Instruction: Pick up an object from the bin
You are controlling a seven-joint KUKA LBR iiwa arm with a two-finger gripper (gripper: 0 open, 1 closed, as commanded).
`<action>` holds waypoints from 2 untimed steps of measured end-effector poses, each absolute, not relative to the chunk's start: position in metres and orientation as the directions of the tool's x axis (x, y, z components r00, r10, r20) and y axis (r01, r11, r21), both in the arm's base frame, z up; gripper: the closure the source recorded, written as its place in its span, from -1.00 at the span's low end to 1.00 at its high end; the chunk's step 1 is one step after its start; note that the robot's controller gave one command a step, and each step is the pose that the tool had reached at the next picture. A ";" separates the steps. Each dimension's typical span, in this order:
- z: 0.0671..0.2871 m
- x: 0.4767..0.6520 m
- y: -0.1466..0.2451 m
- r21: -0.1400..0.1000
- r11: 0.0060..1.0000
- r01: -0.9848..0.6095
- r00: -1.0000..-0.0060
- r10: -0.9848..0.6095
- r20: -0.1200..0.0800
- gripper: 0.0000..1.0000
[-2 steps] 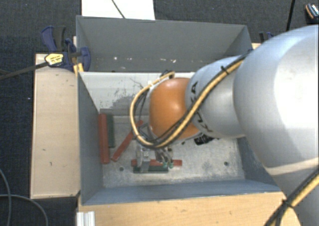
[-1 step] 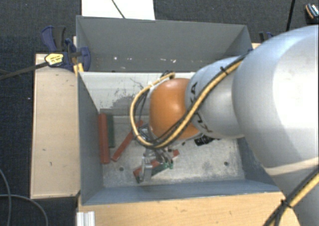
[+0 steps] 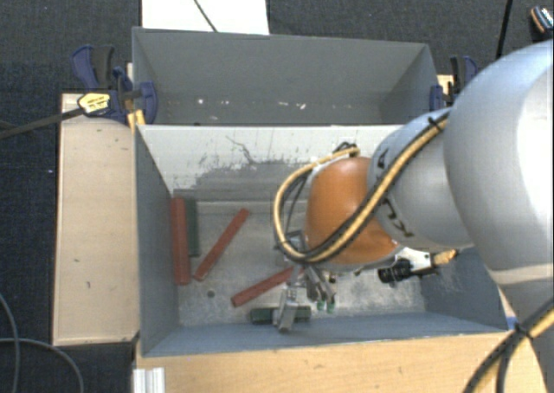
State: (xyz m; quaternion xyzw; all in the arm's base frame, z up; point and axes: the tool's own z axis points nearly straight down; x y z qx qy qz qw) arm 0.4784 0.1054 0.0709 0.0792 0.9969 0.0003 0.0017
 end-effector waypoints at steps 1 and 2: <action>0.071 0.518 0.087 0.001 0.997 -0.078 -0.997 -0.078 -0.004 -1.00; 0.073 0.518 0.087 0.002 0.997 -0.073 -0.997 -0.073 0.000 1.00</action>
Offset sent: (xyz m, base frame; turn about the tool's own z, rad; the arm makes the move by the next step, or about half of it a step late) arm 0.0384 -0.0186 -0.0009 -0.2372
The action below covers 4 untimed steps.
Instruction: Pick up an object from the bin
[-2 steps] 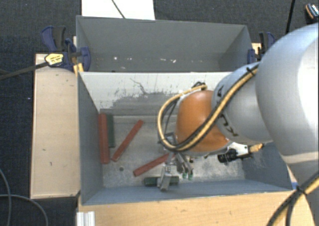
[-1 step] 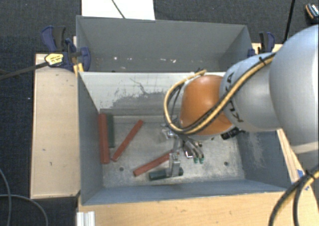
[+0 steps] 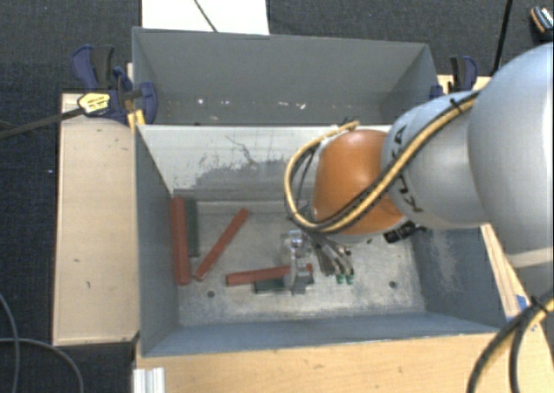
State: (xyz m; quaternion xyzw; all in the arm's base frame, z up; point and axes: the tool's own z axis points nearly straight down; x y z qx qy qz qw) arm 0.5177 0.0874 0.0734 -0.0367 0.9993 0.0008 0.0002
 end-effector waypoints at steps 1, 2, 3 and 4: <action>0.071 0.518 0.087 0.001 0.998 -0.070 -0.998 -0.070 -0.004 -1.00; 0.072 0.518 0.087 0.002 0.998 -0.068 -0.998 -0.068 -0.002 1.00; 0.071 0.518 0.087 0.001 0.998 -0.066 -0.998 -0.066 -0.002 -1.00; 0.072 0.514 0.126 0.003 0.993 0.115 -0.993 0.115 -0.004 -1.00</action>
Offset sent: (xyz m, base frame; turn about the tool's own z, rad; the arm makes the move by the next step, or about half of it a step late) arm 0.0000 0.0000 0.0000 0.0000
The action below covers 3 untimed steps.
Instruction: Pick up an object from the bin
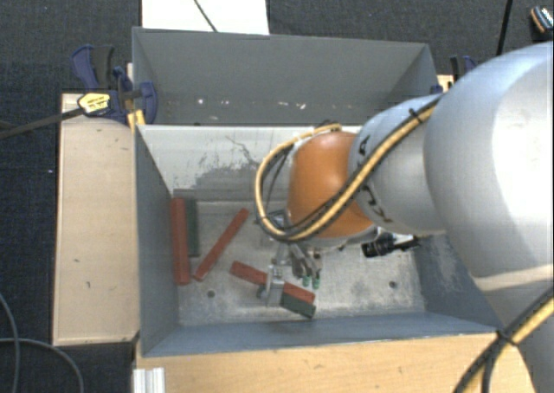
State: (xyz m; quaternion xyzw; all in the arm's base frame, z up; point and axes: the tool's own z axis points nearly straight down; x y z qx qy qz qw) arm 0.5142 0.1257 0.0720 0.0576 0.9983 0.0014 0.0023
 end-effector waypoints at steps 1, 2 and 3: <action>0.073 0.515 0.125 0.002 0.993 0.118 -0.993 0.118 -0.003 1.00; 0.072 0.515 0.124 0.001 0.993 0.120 -0.993 0.120 -0.002 -1.00; 0.120 0.545 0.023 -0.003 0.992 0.125 -0.992 0.125 -0.009 -1.00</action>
Offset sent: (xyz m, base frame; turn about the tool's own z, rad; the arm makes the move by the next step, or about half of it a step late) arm 0.0000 0.0000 0.0000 0.0000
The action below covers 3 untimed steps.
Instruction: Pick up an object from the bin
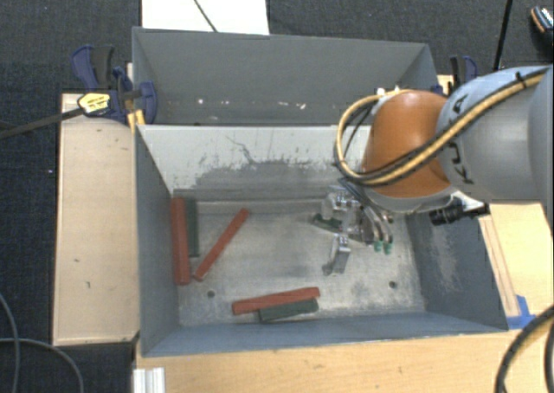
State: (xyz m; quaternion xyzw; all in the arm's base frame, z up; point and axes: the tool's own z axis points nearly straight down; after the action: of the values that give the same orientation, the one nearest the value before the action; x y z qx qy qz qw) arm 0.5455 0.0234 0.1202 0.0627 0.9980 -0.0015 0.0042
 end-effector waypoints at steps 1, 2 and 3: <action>0.073 0.489 0.066 0.001 1.000 -0.004 -1.000 -0.004 0.004 -1.00; 0.078 0.494 0.065 0.002 1.000 0.003 -1.000 0.003 -0.008 1.00; 0.220 0.504 0.048 0.001 1.000 0.004 -1.000 0.004 -0.011 1.00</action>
Offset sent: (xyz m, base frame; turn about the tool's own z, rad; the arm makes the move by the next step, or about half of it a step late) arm -0.0547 0.0408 -0.0460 -0.1285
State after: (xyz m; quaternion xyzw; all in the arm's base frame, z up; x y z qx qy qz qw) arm 0.5036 0.0478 0.2200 0.0019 1.0000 0.0005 0.0056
